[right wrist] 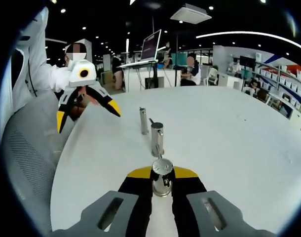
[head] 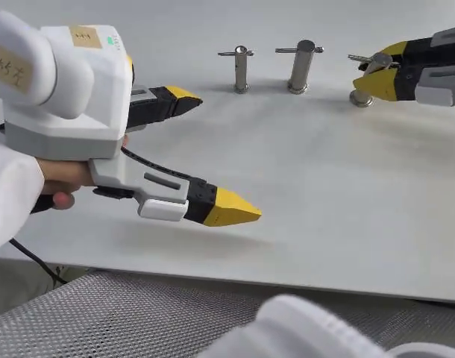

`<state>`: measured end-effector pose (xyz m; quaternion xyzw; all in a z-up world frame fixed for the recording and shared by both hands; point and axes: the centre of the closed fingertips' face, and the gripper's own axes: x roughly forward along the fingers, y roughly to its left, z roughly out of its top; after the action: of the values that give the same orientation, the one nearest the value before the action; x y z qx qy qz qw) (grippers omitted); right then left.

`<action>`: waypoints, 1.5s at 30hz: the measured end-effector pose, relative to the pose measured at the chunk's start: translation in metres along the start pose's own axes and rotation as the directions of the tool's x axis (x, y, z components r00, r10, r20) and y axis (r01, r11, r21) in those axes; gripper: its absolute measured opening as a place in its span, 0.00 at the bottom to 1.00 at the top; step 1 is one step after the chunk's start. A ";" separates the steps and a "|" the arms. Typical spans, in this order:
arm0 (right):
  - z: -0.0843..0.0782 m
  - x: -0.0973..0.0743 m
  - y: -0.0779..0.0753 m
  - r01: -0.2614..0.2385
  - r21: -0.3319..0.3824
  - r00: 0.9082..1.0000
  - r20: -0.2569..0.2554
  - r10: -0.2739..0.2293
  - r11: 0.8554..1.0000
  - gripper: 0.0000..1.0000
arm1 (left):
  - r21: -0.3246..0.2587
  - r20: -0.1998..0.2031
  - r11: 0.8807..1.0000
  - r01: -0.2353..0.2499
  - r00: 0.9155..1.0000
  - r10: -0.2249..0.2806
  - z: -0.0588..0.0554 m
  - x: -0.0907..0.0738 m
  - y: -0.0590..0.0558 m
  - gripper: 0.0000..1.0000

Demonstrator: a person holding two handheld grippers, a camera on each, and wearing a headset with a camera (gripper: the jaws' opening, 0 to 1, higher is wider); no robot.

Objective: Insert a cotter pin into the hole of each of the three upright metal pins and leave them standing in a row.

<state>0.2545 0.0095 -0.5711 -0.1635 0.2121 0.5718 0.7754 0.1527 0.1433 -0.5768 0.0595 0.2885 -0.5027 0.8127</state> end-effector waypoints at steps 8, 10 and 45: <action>-0.004 0.001 -0.008 -0.022 0.004 1.000 0.018 0.022 1.000 0.08 | 0.005 -0.024 1.000 -0.003 1.000 0.003 0.001 -0.001 -0.006 0.99; -0.005 0.001 -0.009 -0.021 0.001 1.000 0.018 0.021 1.000 0.08 | 0.005 -0.019 1.000 -0.005 1.000 0.005 0.004 -0.002 -0.008 0.99; 0.038 -0.052 -0.007 0.098 0.182 0.981 0.151 -0.126 0.978 0.62 | -0.046 0.059 0.989 -0.138 0.988 0.141 0.037 -0.027 -0.020 0.99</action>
<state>0.2534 -0.0156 -0.5117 -0.0602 0.1882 0.5179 0.8323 0.1418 0.1401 -0.5276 0.0468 0.2687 -0.4401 0.8555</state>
